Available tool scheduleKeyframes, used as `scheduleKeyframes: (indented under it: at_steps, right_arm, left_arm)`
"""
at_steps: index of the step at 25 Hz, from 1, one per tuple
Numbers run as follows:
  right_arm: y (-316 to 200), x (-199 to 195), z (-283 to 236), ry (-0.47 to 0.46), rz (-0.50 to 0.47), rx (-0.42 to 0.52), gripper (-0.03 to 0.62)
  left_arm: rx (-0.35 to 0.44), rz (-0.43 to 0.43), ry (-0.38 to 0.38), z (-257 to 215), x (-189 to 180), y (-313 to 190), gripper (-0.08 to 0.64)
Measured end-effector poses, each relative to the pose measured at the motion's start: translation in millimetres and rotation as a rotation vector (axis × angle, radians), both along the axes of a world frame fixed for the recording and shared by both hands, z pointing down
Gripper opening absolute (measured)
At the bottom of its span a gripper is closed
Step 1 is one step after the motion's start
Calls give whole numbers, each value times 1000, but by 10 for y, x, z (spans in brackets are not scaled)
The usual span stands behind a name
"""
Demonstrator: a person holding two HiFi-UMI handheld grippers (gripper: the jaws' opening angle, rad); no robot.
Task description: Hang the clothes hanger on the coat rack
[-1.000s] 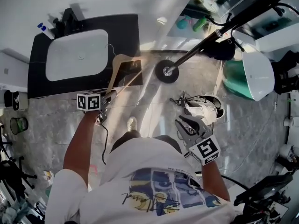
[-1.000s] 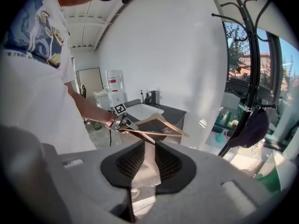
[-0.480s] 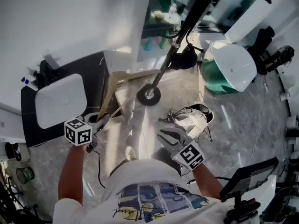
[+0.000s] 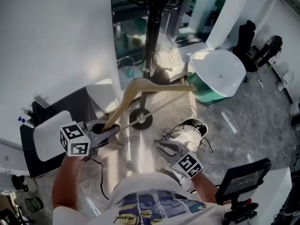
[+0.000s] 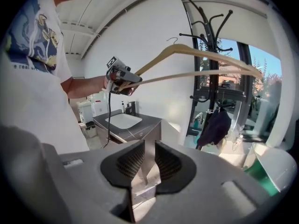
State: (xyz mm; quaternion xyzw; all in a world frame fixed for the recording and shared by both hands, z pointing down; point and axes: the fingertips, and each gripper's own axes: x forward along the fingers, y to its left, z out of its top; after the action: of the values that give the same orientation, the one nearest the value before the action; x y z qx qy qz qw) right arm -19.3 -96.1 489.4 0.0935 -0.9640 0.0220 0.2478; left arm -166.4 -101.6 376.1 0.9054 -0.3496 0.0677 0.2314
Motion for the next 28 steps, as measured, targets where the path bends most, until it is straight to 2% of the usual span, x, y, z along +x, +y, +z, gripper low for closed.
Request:
scheduleKeyframes:
  at_steps: [6, 12, 18, 28]
  right_arm:
    - [-345, 423, 2, -15, 29, 12, 69]
    - [-777, 744, 11, -20, 46, 19, 69]
    - [-1067, 976, -58, -34, 43, 23, 69]
    - [-1398, 1429, 36, -14, 46, 25, 68]
  left_arm:
    - [79, 62, -30, -478, 303, -537, -2]
    - [77, 73, -58, -830, 388, -1141, -2]
    - [66, 16, -61, -723, 206, -1598, -2]
    - [44, -85, -79, -343, -75, -1999, -2]
